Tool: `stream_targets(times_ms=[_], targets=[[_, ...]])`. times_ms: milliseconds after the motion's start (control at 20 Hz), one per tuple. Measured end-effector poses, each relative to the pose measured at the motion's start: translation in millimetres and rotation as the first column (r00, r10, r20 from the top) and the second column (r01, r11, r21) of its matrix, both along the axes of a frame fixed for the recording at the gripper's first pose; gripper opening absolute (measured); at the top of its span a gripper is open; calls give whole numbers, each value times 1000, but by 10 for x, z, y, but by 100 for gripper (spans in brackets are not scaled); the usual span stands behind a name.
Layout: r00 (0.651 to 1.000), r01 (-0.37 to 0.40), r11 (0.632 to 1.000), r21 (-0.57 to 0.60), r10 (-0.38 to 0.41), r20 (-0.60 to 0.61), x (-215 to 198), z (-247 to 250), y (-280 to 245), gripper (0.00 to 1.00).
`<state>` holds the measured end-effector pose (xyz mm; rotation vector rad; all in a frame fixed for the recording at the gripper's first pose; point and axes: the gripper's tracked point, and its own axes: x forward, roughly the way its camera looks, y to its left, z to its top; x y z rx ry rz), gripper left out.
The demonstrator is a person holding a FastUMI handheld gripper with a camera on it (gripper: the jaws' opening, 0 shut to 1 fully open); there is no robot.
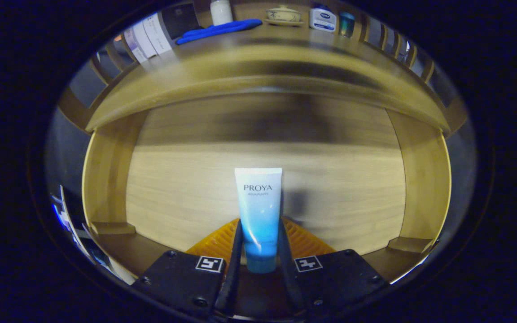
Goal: Pull open the drawer, take out the items inside it, and place them on the countertop above the cabinet.
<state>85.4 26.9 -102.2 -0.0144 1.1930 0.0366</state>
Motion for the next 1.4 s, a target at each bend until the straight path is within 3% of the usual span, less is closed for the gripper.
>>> stream_targets(times_ms=[250, 550, 750, 900, 1400], targets=[[996, -43, 999, 27, 41, 74, -109, 466, 93, 44], [985, -62, 996, 64, 51, 162, 42, 1058, 184, 44], [979, -28, 996, 79, 11, 205, 391, 1358, 212, 44], [978, -3, 1000, 19, -1, 210, 704, 1390, 156, 44], [984, 67, 998, 15, -69, 166, 1536, 1376, 131, 44]])
